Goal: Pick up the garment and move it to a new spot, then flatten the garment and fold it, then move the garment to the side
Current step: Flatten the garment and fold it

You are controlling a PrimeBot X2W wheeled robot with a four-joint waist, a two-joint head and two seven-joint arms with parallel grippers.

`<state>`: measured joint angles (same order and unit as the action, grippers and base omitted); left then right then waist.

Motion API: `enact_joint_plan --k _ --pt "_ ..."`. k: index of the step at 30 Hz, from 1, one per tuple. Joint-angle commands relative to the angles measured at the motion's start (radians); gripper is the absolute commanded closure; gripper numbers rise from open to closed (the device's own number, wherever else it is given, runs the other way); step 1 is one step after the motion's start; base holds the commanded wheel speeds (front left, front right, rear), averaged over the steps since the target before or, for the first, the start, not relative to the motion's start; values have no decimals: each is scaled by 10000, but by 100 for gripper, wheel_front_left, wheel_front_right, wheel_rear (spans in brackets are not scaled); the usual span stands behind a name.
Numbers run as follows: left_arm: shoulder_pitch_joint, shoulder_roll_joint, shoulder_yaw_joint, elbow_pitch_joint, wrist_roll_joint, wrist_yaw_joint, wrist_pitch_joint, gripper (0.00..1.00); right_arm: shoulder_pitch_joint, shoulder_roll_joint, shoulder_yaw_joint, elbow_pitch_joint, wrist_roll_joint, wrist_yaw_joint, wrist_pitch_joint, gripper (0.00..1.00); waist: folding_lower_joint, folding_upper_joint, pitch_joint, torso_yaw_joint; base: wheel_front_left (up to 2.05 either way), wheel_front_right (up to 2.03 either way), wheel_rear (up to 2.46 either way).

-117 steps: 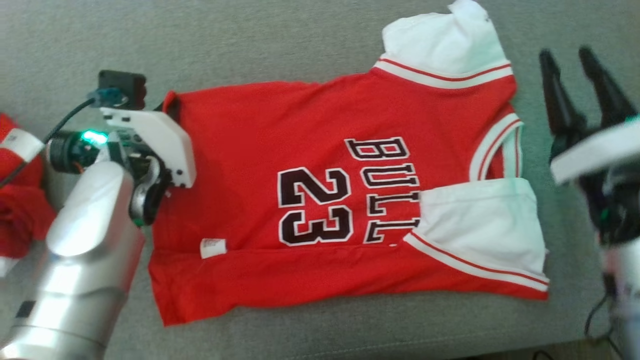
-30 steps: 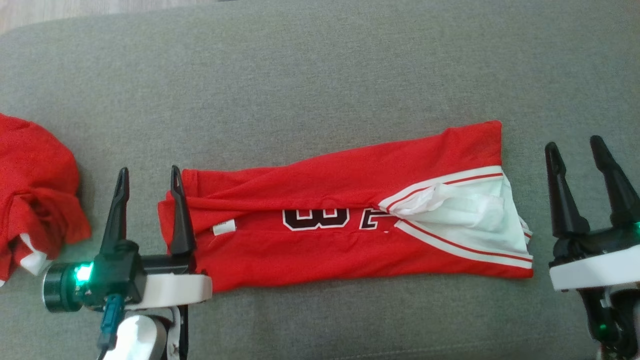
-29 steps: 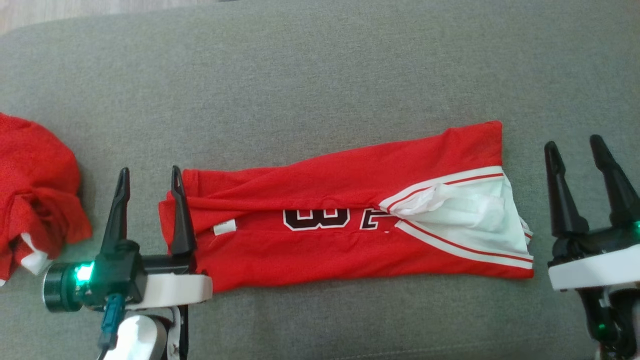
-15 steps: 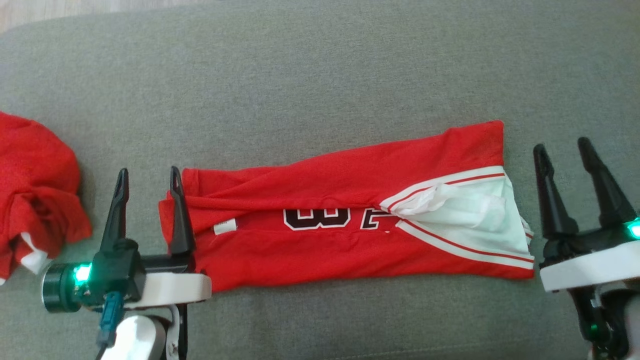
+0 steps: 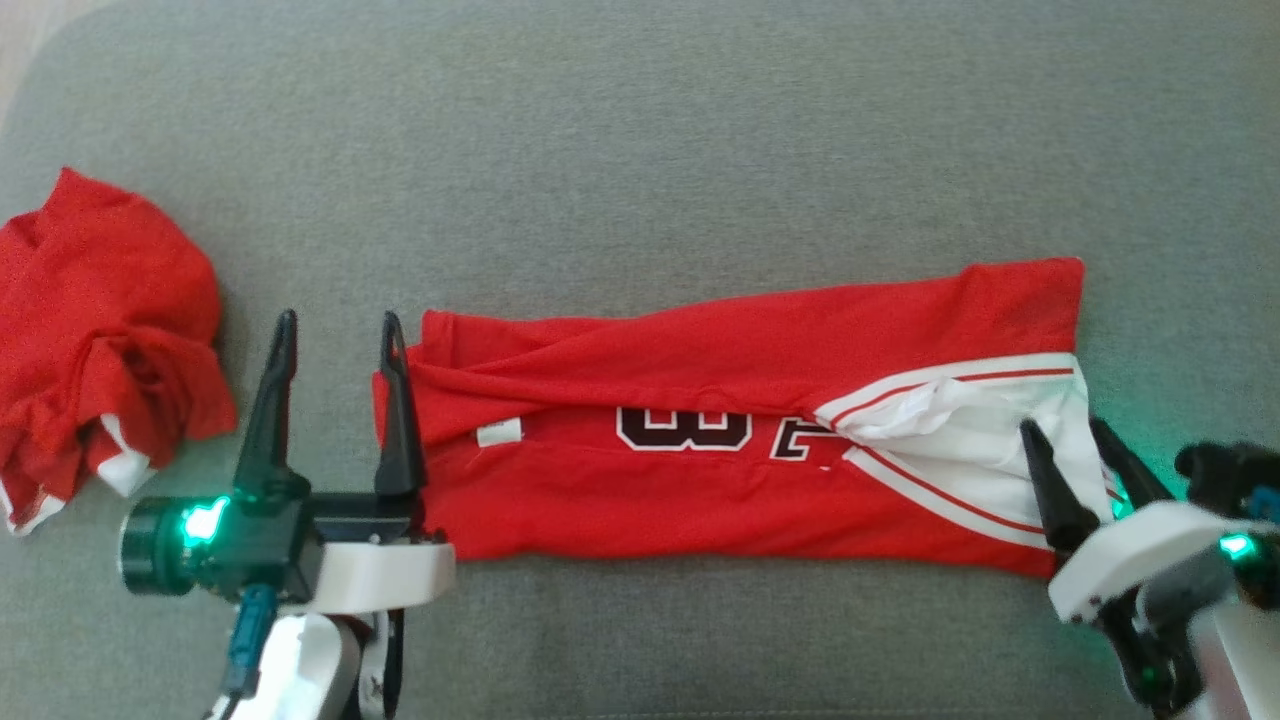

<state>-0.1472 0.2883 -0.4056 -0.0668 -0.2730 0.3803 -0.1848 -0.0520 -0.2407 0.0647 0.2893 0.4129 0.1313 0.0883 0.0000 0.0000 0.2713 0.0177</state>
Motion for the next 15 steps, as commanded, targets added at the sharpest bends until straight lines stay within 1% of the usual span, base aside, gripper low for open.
enact_joint_plan --k 1,6,7,8,9,12,15 --pt "-335 67 270 -209 -20 -23 -124 0 -396 -272 275 57 124 -6 -93 0 0 0 28 111 0 0 0" --pt "-348 -26 200 -5 -135 -116 -230 0 -749 -304 718 1104 614 -6 285 0 0 0 -8 300 0 0 0" --pt "-354 -36 195 42 -157 -135 -249 0 -780 -310 830 1187 739 -6 370 33 0 0 -21 322 0 0 0" --pt "-358 -44 190 85 -174 -149 -268 0 -802 -337 917 1236 832 -6 418 92 0 0 -40 340 0 0 0" --pt "-356 -51 186 124 -189 -157 -285 0 -815 -359 982 1259 928 -6 449 100 0 0 -62 351 0 0 0" --pt "-319 -59 200 200 -243 -156 -320 0 -813 -432 1103 1150 1188 -6 456 100 0 0 -134 337 0 0 0" --pt "-261 -38 243 243 -300 -149 -355 0 -779 -569 1068 817 1303 -6 229 100 0 0 -227 268 0 0 0"
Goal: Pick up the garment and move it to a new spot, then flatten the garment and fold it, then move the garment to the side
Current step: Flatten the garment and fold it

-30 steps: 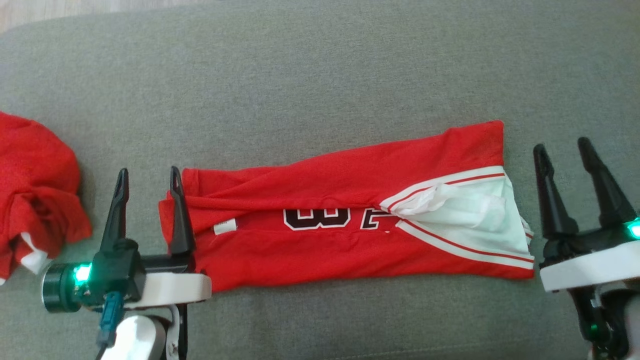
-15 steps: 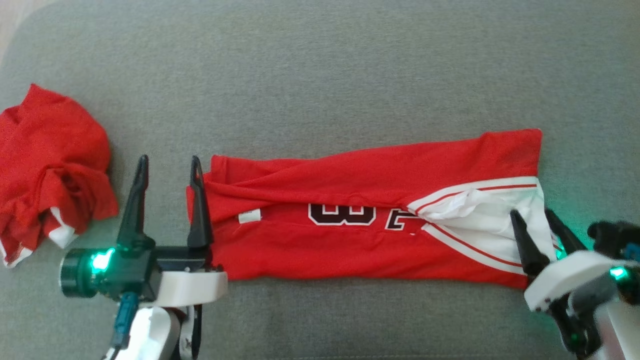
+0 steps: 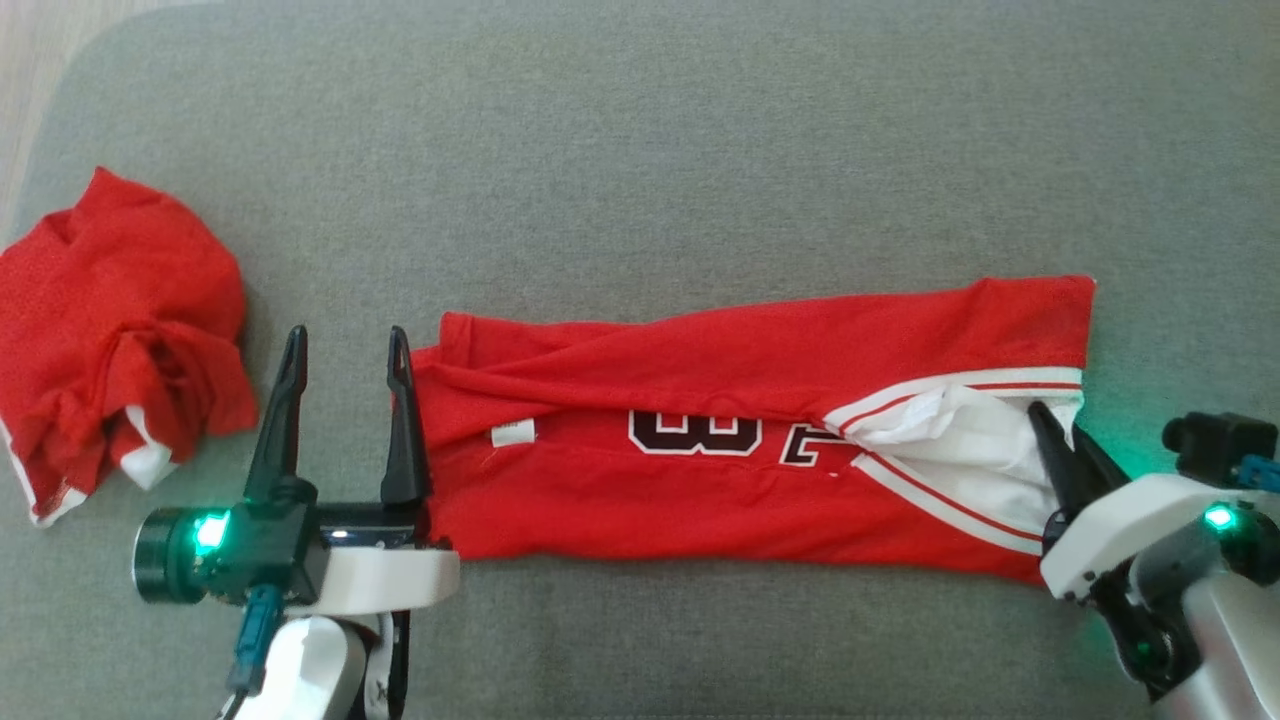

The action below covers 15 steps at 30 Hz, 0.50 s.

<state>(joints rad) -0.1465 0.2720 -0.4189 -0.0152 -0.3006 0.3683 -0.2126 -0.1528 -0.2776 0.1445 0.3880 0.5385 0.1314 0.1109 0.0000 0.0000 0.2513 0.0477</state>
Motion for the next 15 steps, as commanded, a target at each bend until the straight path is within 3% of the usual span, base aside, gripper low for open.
enact_joint_plan --k 1,10,15 --pt "-253 134 387 -261 -37 -24 -84 0 247 -265 181 -310 44 -7 -116 100 0 0 -58 -63 0 0 0" --pt "-92 225 445 -405 -135 74 -16 0 782 -864 -1954 -1169 -346 -7 -301 100 0 0 -278 -551 0 0 0" --pt "-77 275 486 -439 -201 92 16 0 725 -900 -2251 -1833 -592 -7 91 100 0 0 -371 -730 0 0 0"
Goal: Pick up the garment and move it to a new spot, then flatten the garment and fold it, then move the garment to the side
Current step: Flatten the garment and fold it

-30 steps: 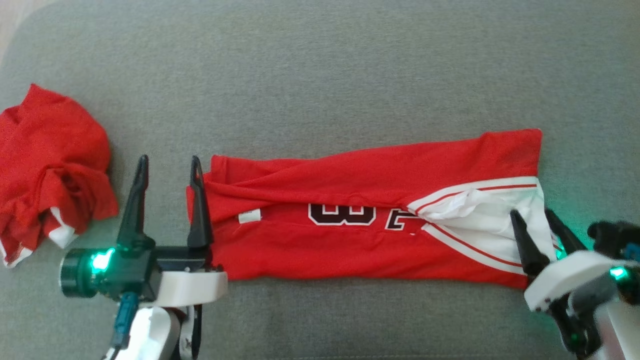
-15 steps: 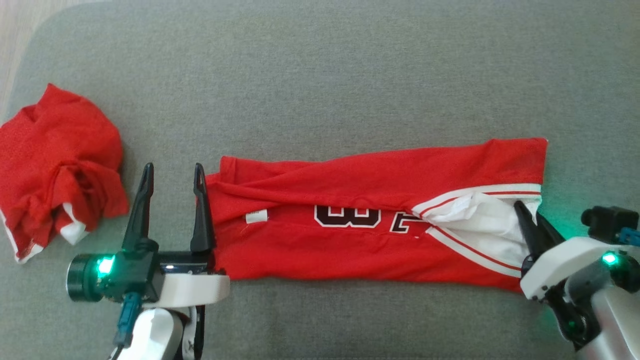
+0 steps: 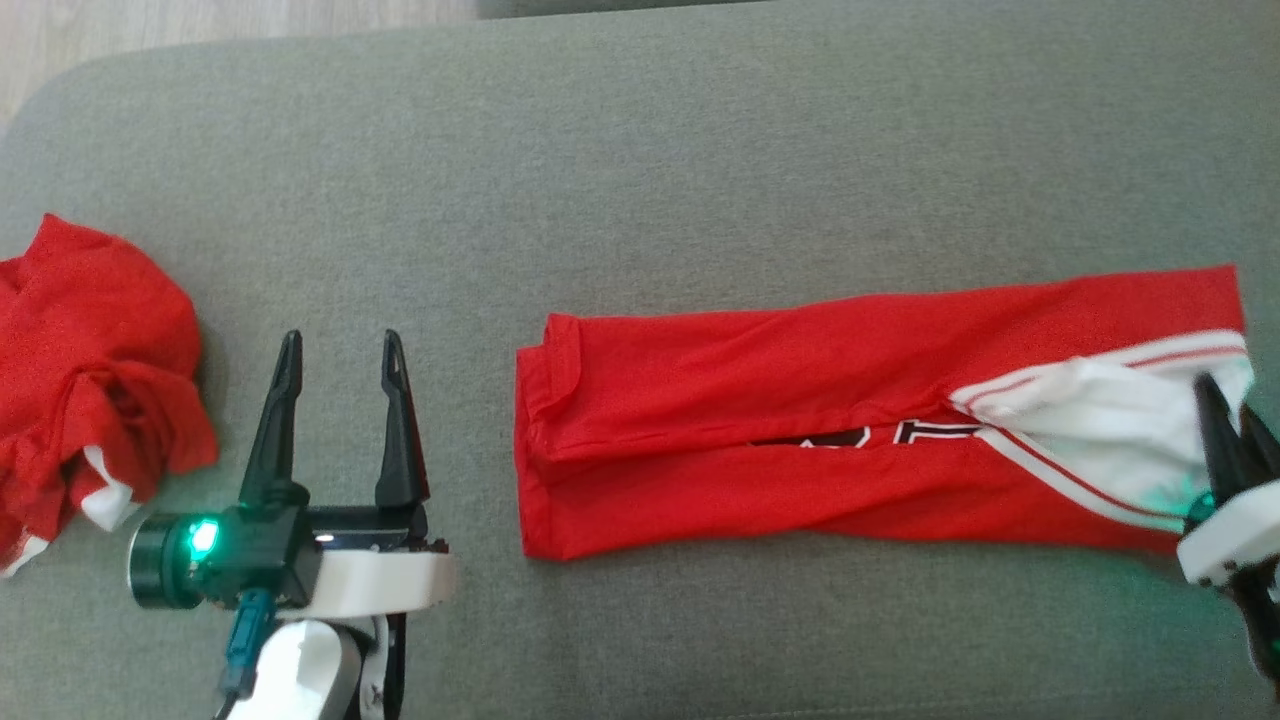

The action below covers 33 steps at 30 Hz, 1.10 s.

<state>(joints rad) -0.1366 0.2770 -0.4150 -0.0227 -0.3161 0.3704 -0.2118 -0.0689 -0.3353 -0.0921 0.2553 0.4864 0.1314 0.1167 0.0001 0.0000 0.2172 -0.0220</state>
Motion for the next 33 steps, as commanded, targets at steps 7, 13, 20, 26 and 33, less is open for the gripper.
enact_joint_plan --k 7,13,20,26,33 --pt "-113 266 450 -404 -128 87 48 0 -671 262 1388 -3069 -289 -7 1723 100 -1 0 -175 -120 0 0 0" --pt "-223 194 321 -394 -165 20 59 0 -1577 1410 3607 -3859 119 -7 2835 100 -1 0 -99 117 0 0 0" --pt "-444 -45 119 -149 -256 -117 3 0 -2303 2516 5599 -2581 519 -7 2859 100 -1 0 101 699 0 0 0" --pt "-691 -225 -43 215 -292 -237 -67 0 -2914 2820 6802 -1134 1101 -7 2198 100 -1 0 326 1127 0 0 0" --pt "-821 -298 -55 426 -311 -242 -164 0 -3525 2847 7592 -581 2046 -7 873 0 -1 0 503 1152 0 0 0"
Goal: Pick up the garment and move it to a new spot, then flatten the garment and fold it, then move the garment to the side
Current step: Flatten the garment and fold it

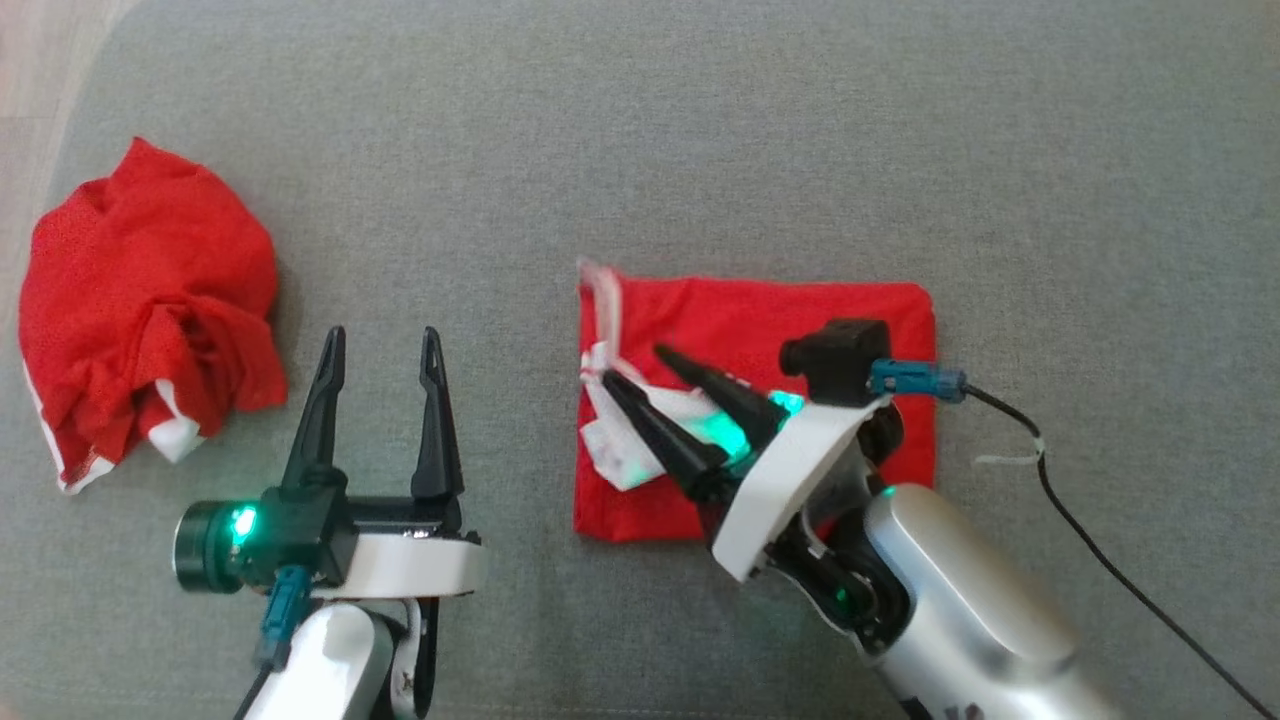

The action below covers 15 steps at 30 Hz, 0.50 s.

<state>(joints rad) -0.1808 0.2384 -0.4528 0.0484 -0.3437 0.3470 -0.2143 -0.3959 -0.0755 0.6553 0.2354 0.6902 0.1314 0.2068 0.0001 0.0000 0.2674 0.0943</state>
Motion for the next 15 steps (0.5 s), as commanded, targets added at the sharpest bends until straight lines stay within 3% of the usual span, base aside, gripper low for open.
enact_joint_plan --k 1,7,15 --pt "-383 90 327 -261 -53 -19 -145 0 -376 249 194 -456 34 -7 -322 0 -1 0 11 -41 0 0 0" --pt "-355 153 387 -172 -109 -5 -181 0 -918 -12 62 -1295 -502 -7 -2117 0 -1 0 -43 -338 0 0 0" --pt "-206 340 463 -203 -123 94 -148 0 -81 -1445 -2683 -2187 -1944 -7 -2903 0 -1 0 -252 -780 0 0 0"
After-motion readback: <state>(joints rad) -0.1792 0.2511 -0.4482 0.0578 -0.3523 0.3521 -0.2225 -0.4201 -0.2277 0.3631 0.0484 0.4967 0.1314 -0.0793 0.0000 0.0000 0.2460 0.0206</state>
